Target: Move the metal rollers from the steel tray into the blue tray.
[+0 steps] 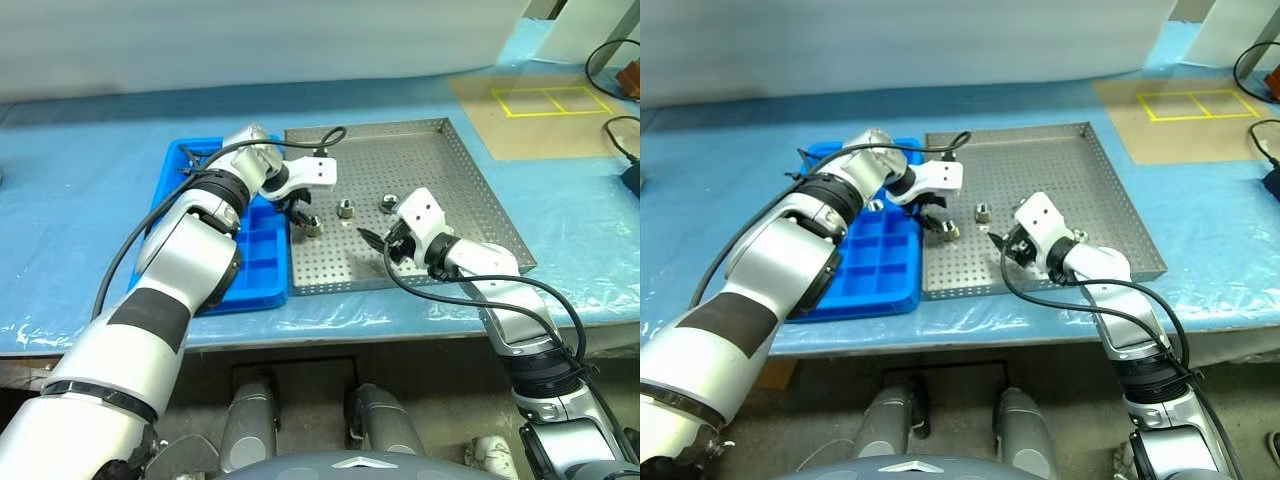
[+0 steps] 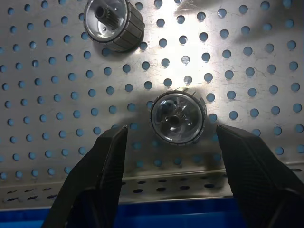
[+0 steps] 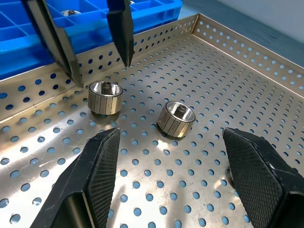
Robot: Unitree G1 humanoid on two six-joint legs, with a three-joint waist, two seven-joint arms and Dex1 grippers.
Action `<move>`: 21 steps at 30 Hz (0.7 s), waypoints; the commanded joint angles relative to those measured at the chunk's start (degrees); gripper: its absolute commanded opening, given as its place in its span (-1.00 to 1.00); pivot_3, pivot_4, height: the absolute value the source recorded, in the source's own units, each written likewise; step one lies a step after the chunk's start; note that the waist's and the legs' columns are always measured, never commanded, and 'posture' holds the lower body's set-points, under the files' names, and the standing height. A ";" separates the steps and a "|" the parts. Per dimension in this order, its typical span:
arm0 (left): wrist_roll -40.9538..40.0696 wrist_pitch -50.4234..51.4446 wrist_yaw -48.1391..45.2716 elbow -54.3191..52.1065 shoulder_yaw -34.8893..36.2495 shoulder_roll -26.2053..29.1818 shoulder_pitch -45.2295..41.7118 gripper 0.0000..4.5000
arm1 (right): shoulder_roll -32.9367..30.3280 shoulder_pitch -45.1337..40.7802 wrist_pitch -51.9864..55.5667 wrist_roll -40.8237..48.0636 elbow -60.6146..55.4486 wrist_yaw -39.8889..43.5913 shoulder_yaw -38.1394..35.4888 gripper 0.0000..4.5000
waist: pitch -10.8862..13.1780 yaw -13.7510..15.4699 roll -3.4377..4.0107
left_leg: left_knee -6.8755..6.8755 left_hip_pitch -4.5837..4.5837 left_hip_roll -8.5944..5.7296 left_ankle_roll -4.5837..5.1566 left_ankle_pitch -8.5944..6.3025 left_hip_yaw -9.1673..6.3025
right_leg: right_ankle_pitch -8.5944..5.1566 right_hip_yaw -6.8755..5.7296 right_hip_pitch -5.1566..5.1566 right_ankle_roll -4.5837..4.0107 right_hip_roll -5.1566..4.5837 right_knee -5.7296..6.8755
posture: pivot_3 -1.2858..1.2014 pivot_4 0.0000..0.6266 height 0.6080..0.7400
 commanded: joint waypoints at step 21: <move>2.63 -0.53 2.71 -0.88 -1.08 -1.39 3.61 0.40 | 1.05 2.28 -0.71 -1.68 -2.67 -1.97 -0.09 0.57 | 0.00 -1.20 0.00 | 0.02 0.05 -0.01 0.08 -0.05 0.01 | 0.01 -0.01 0.09 0.01 -0.02 -0.07 | -0.27 -0.52 1.00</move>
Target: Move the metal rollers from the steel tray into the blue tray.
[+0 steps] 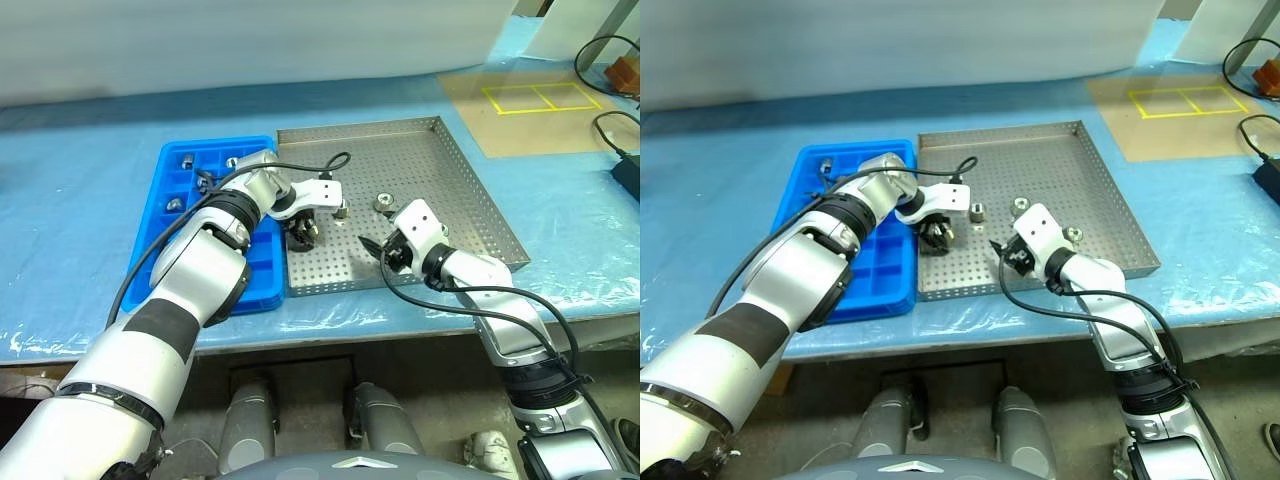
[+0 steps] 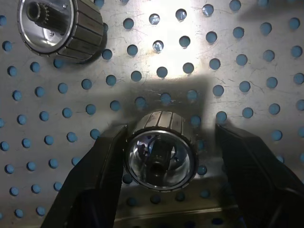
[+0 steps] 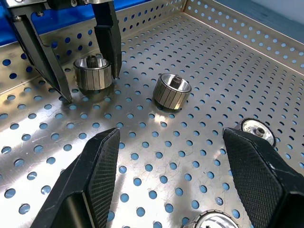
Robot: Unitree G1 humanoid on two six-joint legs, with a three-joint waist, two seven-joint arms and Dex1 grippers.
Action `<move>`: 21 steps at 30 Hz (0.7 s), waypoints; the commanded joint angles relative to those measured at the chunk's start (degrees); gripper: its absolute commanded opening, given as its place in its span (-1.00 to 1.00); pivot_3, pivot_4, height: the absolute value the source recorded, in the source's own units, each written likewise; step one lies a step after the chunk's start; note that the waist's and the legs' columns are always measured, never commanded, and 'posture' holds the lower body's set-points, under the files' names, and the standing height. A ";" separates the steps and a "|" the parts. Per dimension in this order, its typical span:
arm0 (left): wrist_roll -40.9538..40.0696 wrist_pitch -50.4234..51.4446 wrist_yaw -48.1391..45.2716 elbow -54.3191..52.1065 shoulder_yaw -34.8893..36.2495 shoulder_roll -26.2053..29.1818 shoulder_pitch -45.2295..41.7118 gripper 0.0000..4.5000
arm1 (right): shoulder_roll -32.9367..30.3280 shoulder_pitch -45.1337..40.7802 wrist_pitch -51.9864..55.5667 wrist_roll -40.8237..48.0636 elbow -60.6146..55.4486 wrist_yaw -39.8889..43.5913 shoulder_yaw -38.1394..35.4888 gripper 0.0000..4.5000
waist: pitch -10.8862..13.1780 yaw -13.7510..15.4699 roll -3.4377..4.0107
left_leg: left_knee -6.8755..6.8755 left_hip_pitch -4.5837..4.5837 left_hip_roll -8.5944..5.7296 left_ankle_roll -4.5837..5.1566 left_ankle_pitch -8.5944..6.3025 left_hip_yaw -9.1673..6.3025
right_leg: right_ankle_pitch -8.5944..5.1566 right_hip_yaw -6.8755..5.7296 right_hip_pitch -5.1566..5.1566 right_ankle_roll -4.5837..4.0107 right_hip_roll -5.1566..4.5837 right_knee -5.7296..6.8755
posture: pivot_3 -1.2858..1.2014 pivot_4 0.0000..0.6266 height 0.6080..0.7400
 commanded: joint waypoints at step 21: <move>-15.19 -13.92 -15.01 -16.84 10.50 11.40 7.08 -0.22 | -1.57 -5.28 2.63 7.66 -6.11 8.42 -1.32 0.57 | 0.02 0.09 0.03 | -0.15 0.06 0.03 0.00 0.00 0.01 | 0.00 0.00 -0.02 -0.01 0.02 -0.04 | -0.20 -0.52 1.00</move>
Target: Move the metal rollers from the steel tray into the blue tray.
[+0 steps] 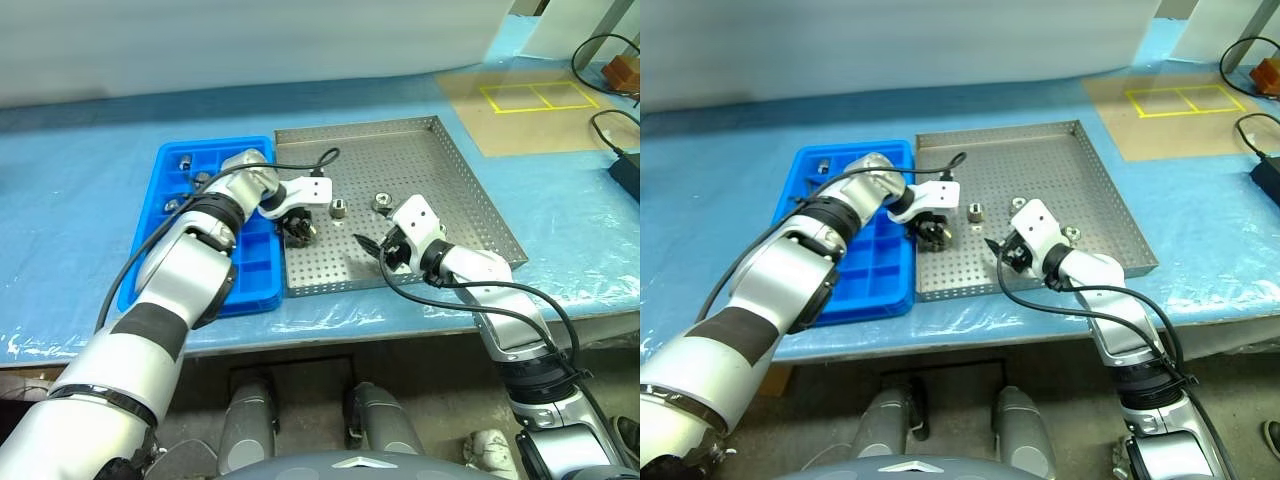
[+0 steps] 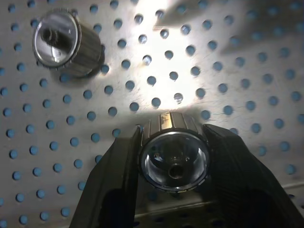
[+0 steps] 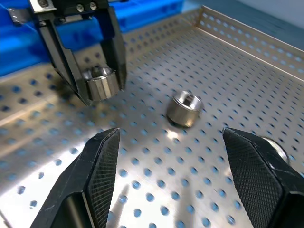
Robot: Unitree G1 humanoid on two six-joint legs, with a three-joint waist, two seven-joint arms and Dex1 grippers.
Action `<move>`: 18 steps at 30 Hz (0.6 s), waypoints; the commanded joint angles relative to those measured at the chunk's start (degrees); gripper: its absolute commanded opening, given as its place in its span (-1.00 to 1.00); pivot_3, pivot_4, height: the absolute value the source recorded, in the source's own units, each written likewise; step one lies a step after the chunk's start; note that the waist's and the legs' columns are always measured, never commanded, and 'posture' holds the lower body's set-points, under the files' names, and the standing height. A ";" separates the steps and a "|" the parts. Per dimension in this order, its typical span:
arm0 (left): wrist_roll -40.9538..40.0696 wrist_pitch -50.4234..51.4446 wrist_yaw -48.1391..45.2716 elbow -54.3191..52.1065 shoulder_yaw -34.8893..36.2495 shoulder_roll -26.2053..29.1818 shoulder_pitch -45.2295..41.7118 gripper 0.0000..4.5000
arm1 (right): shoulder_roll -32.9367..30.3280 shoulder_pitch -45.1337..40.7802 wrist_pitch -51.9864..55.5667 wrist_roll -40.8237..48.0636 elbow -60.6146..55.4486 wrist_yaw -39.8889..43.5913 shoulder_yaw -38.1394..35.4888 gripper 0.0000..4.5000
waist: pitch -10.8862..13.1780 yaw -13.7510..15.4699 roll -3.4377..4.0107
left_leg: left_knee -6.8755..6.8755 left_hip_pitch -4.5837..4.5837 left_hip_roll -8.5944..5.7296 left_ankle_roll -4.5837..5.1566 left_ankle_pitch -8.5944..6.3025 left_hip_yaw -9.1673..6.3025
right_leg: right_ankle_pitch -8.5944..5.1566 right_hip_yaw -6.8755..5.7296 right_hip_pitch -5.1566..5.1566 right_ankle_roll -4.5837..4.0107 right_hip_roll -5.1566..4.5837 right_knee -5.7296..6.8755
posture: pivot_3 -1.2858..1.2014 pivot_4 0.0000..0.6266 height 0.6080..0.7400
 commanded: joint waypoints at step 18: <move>-24.01 25.14 9.52 -65.21 24.83 26.62 34.30 -0.22 | 7.92 -26.53 -5.71 10.02 18.48 18.40 3.02 0.57 | 0.03 3.40 0.17 | -0.46 -0.16 0.19 -0.62 0.15 0.01 | -0.16 -0.20 -0.43 -0.27 0.08 0.16 | 0.15 -0.52 1.00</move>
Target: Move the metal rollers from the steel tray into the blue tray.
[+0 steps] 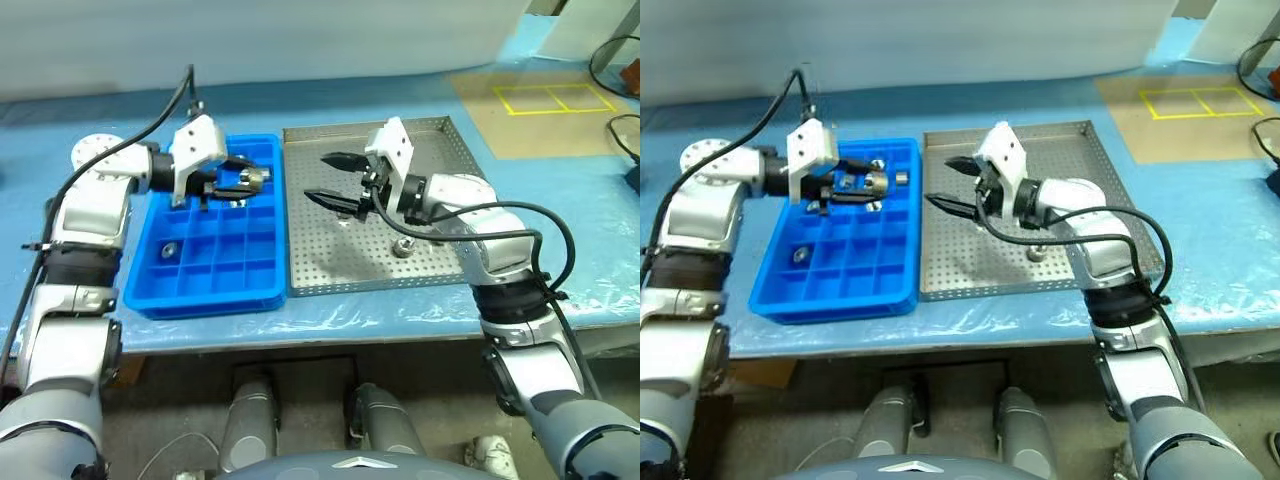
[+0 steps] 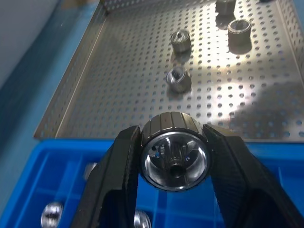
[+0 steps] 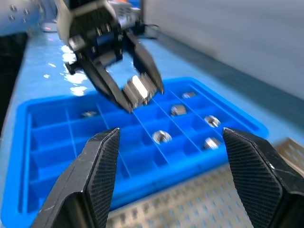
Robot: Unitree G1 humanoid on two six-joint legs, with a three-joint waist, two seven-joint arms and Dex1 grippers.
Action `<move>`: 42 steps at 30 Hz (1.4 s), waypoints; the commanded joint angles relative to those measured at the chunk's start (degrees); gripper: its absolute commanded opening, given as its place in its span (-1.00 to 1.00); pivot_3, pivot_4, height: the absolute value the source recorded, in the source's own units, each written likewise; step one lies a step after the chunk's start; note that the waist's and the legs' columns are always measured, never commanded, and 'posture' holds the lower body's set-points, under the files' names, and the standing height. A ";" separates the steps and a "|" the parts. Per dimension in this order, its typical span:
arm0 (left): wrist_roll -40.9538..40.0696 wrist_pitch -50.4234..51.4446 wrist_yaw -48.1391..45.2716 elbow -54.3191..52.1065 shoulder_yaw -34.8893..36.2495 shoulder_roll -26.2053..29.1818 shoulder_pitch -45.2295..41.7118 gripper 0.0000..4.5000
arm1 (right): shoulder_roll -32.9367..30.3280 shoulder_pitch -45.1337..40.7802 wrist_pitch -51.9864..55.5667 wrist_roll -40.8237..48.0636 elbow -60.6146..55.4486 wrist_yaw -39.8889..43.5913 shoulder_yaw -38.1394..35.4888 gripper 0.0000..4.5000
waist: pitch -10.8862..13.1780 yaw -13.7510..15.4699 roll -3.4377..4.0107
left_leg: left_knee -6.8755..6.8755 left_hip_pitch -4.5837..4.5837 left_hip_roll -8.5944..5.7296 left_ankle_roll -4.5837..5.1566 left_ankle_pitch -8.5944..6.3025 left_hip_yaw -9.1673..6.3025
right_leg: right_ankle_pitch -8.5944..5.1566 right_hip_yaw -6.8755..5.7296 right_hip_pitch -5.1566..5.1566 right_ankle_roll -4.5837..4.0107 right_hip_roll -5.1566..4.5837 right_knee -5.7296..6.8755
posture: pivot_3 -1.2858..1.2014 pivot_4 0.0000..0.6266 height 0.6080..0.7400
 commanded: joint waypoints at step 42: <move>-2.42 10.78 30.50 10.12 -0.83 -10.31 5.06 0.47 | 5.85 -0.91 -8.34 -5.13 7.72 2.17 4.40 0.57 | -0.06 5.00 -0.11 | 0.32 -0.19 0.00 -0.23 0.16 -0.16 | 0.04 -0.14 -0.10 0.06 -0.03 0.41 | 0.14 -0.52 1.00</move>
